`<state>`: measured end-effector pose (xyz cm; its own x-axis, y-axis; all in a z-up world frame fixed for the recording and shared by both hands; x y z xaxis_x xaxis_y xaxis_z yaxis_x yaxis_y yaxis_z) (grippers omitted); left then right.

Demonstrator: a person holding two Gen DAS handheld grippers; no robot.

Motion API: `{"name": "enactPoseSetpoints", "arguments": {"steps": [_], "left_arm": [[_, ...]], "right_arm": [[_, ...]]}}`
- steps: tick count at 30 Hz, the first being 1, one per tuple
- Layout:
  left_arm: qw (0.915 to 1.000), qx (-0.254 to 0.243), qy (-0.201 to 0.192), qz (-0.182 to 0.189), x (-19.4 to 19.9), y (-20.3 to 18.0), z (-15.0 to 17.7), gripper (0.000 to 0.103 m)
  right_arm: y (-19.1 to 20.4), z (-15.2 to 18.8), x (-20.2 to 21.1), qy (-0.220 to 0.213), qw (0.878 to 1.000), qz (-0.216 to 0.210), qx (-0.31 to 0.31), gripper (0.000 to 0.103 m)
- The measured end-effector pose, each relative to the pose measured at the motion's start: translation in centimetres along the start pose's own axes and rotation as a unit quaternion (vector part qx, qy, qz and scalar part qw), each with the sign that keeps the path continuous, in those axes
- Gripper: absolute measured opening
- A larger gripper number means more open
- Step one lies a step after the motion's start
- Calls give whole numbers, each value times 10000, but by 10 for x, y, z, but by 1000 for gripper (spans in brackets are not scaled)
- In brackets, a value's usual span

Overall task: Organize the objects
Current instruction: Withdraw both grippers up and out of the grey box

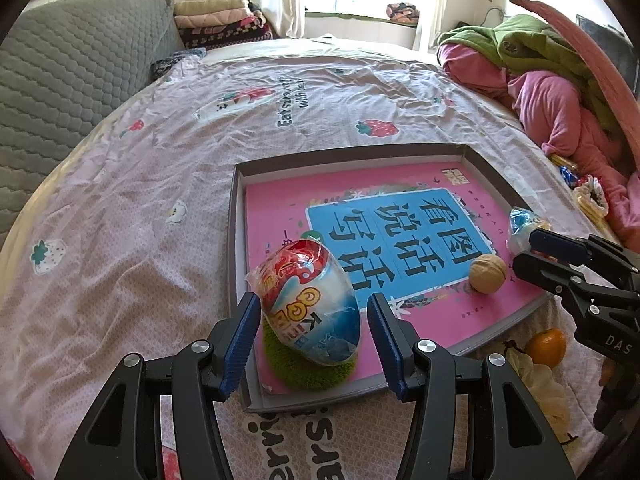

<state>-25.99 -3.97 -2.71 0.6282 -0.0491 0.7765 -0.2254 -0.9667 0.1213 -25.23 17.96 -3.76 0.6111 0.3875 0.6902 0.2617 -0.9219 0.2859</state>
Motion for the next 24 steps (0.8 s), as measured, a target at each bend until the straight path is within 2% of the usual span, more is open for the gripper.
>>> {"name": "enactPoseSetpoints", "arguments": {"steps": [11, 13, 15, 24], "left_arm": [[9999, -3, -98, 102, 3, -1, -1, 58], [9999, -12, -130, 84, 4, -1, -1, 59], [9998, -11, -157, 73, 6, -1, -1, 65], [9998, 6, -181, 41, 8, 1, -1, 65]], "right_arm": [[1, -1, 3, -27, 10000, -22, -5, 45], [1, 0, 4, -32, 10000, -28, -9, 45], [1, -1, 5, -38, 10000, -34, -14, 45], [0, -1, 5, -31, 10000, -59, -59, 45]]}}
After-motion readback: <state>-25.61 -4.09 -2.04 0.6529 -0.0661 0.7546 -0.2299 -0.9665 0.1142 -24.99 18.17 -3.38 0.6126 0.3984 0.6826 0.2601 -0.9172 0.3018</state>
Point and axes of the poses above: each gripper's, at about its wrist camera, not at the fingertips, and x roughly against the way its jaws point, y to its left, z to its underside, the point moved 1 cm from there along -x, roughly the way its jaws point, and after that the axes turned 13 degrees about -x, right-handed, at the moved point
